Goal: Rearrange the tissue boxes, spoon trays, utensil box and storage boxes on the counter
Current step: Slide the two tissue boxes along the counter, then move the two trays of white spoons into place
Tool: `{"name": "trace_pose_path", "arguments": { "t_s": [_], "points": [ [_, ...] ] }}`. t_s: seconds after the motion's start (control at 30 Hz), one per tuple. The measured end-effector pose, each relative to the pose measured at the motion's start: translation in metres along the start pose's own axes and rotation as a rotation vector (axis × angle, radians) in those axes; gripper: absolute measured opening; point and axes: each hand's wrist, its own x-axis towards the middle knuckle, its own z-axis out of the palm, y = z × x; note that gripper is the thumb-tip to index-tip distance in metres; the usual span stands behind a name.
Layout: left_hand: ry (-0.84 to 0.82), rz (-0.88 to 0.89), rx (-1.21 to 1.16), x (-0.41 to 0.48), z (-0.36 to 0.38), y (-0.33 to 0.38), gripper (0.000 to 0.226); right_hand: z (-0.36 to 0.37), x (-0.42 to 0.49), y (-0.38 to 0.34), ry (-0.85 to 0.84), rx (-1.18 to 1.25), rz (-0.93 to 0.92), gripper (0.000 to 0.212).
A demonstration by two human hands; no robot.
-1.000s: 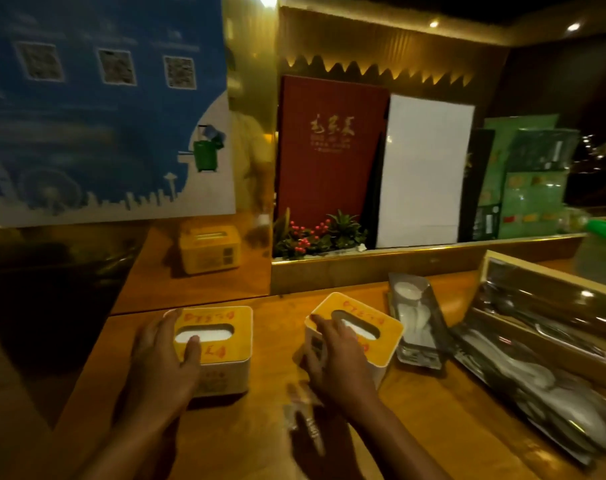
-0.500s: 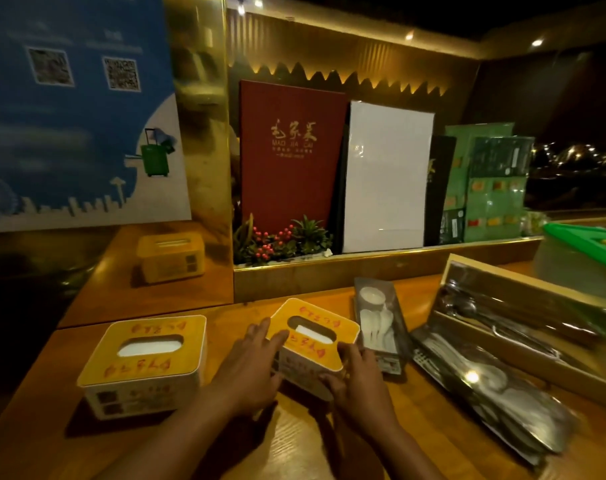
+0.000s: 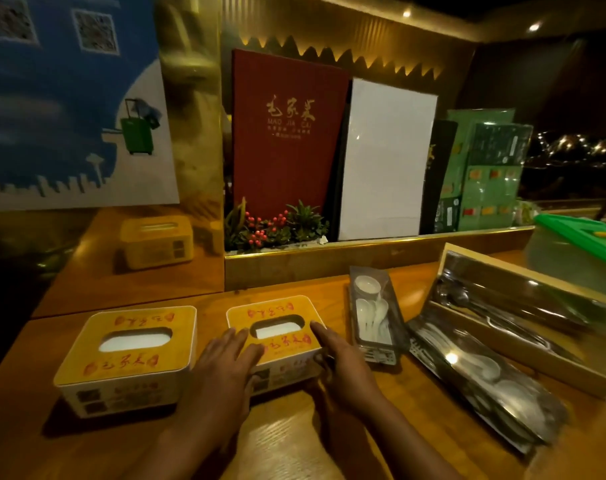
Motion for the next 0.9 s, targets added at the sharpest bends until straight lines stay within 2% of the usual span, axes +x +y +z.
{"name": "trace_pose_path", "arguments": {
  "t_s": [0.33, 0.43, 0.5, 0.6, 0.67, 0.77, 0.9],
  "points": [
    [-0.011, -0.079, -0.005, 0.007, 0.007, -0.003, 0.064, 0.010, 0.001, -0.001, 0.001, -0.096, 0.001, 0.068],
    [-0.022, -0.129, 0.015, 0.007, -0.001, 0.009, 0.067, -0.001, -0.004, 0.006, -0.010, -0.158, -0.021, 0.073],
    [-0.008, -0.121, 0.003, 0.010, -0.007, 0.028, 0.066, -0.023, -0.008, 0.016, 0.057, -0.264, -0.019, 0.075],
    [0.082, -0.022, -0.201, 0.018, -0.009, 0.072, 0.060, -0.059, -0.010, 0.047, 0.240, -0.374, 0.058, 0.071],
    [0.128, 0.018, -0.376, 0.028, 0.001, 0.110, 0.053, -0.075, -0.014, 0.068, 0.286, -0.405, 0.141, 0.071],
    [0.110, -0.044, -0.524, 0.055, 0.028, 0.161, 0.055, -0.088, -0.018, 0.092, 0.184, -0.460, 0.230, 0.074],
    [-0.027, -0.224, -0.616, 0.089, 0.068, 0.198, 0.053, -0.094, -0.010, 0.115, 0.029, -0.471, 0.178, 0.072]
  ]
}}
